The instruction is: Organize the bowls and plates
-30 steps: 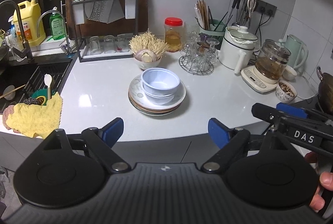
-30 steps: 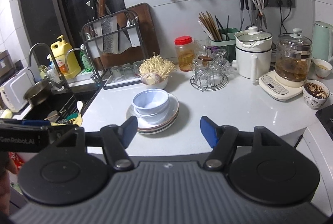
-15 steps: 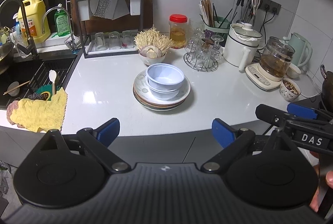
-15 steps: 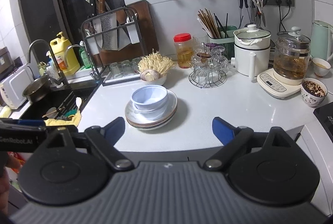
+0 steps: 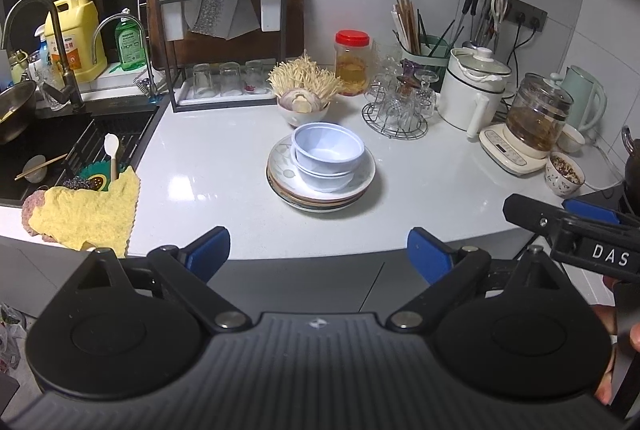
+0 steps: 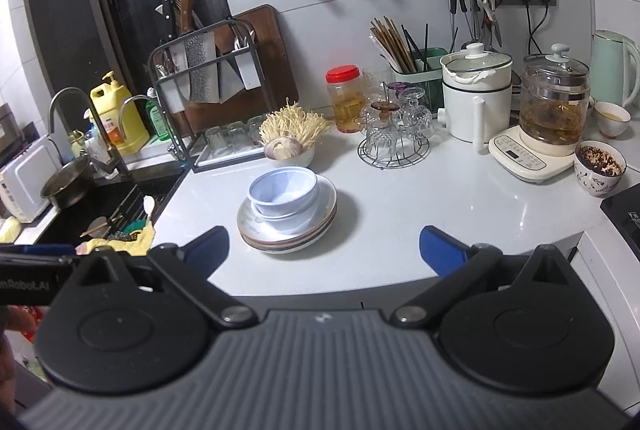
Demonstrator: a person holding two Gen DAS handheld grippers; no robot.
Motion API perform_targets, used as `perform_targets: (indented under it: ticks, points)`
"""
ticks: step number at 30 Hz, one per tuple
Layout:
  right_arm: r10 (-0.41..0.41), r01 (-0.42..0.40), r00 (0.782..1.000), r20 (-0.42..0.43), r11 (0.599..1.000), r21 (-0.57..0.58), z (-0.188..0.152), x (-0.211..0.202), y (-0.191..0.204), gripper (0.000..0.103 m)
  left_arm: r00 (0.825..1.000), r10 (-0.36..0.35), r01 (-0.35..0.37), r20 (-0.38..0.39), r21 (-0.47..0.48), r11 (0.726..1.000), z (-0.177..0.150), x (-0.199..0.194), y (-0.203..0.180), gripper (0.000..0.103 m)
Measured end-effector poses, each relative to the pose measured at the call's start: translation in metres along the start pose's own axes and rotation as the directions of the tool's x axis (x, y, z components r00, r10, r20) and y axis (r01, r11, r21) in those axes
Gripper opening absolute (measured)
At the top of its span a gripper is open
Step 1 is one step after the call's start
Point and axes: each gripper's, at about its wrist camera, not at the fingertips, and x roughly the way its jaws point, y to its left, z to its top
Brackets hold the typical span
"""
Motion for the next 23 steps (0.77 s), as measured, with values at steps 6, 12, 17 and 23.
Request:
perform_targets:
  ticks: [6,12,17,23]
  points:
    - [0.004,-0.004,1.0,-0.001,1.0,-0.008,-0.0026,-0.0034,0.0007,0.103,1.0,-0.003,0.003,-0.007,-0.009,1.0,-0.0014,-0.0005,-0.0006,0.097]
    - [0.008,-0.008,1.0,-0.004,1.0,-0.01,-0.0052,-0.0054,0.0025,0.103,1.0,-0.007,0.007,-0.001,-0.018,1.0,-0.0047,-0.0037,0.0004,0.097]
    - [0.015,-0.016,1.0,-0.009,1.0,-0.004,-0.0062,-0.0042,0.0027,0.103,1.0,-0.005,0.005,0.0,-0.019,1.0,-0.005,-0.0041,0.0024,0.097]
    - [0.013,-0.013,1.0,-0.01,1.0,-0.013,-0.0063,-0.0047,0.0044,0.103,1.0,-0.008,0.007,-0.007,-0.023,1.0,-0.0049,-0.0032,0.0052,0.098]
